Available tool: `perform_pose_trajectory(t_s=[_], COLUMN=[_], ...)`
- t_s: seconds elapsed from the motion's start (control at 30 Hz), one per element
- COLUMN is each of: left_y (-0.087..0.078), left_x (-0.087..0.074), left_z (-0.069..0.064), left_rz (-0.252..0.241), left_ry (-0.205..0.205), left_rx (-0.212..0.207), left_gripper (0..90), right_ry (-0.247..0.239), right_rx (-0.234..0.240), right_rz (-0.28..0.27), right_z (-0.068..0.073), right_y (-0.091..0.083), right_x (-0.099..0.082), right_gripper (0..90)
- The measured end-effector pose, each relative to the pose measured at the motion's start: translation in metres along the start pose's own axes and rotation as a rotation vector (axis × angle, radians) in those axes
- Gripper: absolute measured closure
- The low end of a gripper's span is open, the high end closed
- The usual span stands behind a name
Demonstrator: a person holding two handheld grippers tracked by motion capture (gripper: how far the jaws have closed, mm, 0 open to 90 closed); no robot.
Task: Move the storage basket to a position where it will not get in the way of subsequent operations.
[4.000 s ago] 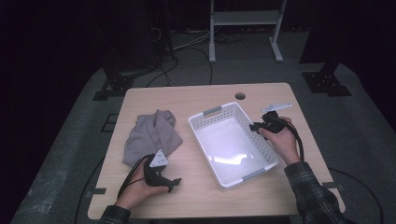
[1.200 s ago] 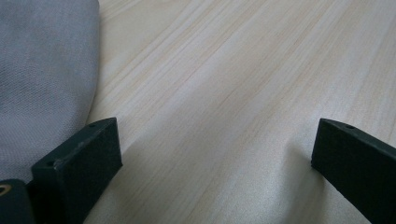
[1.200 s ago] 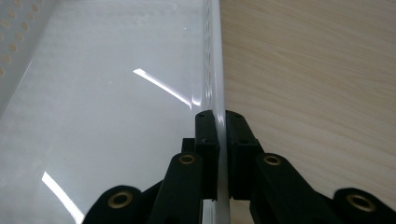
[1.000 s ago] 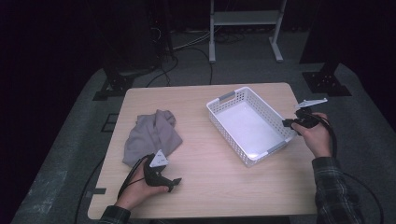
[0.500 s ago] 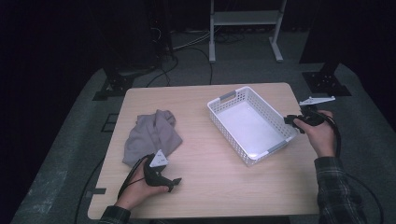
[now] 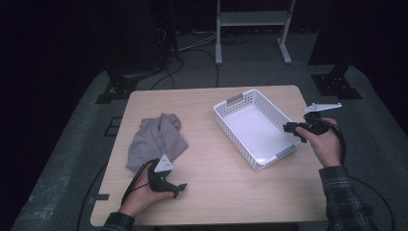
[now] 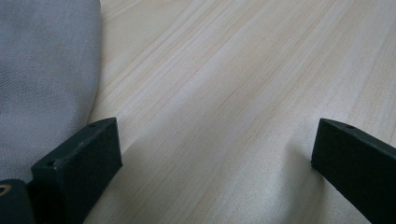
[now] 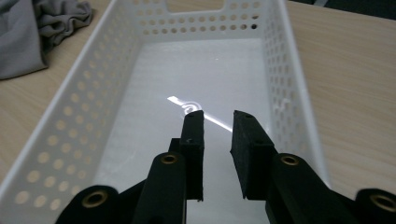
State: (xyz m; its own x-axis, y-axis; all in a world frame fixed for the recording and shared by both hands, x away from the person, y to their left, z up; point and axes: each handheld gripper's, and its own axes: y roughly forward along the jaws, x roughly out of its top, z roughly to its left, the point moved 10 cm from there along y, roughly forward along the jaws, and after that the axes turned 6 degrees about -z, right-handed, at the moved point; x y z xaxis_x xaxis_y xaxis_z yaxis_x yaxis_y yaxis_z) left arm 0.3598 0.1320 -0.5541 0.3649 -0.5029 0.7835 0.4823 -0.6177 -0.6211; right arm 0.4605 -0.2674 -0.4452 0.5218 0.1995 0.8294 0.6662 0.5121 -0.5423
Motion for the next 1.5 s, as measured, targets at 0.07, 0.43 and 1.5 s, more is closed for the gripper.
perform_pose_trajectory(t_s=[0.07, 0.43, 1.5], left_y=[0.0, 0.0, 0.0], left_x=[0.0, 0.0, 0.0], left_z=[0.0, 0.0, 0.0], left_rz=[-0.001, 0.001, 0.002], left_ry=[-0.001, 0.0, 0.0], left_rx=[0.0, 0.0, 0.0], left_gripper=[0.4, 0.4, 0.4], right_ry=[-0.004, -0.028, -0.128], right_rx=[0.014, 0.086, 0.206], right_rz=[0.012, 0.049, 0.117], right_z=[0.011, 0.062, 0.135], right_y=[0.001, 0.01, 0.028], right_x=[-0.002, -0.016, -0.041], right_gripper=[73.4, 73.2, 73.0])
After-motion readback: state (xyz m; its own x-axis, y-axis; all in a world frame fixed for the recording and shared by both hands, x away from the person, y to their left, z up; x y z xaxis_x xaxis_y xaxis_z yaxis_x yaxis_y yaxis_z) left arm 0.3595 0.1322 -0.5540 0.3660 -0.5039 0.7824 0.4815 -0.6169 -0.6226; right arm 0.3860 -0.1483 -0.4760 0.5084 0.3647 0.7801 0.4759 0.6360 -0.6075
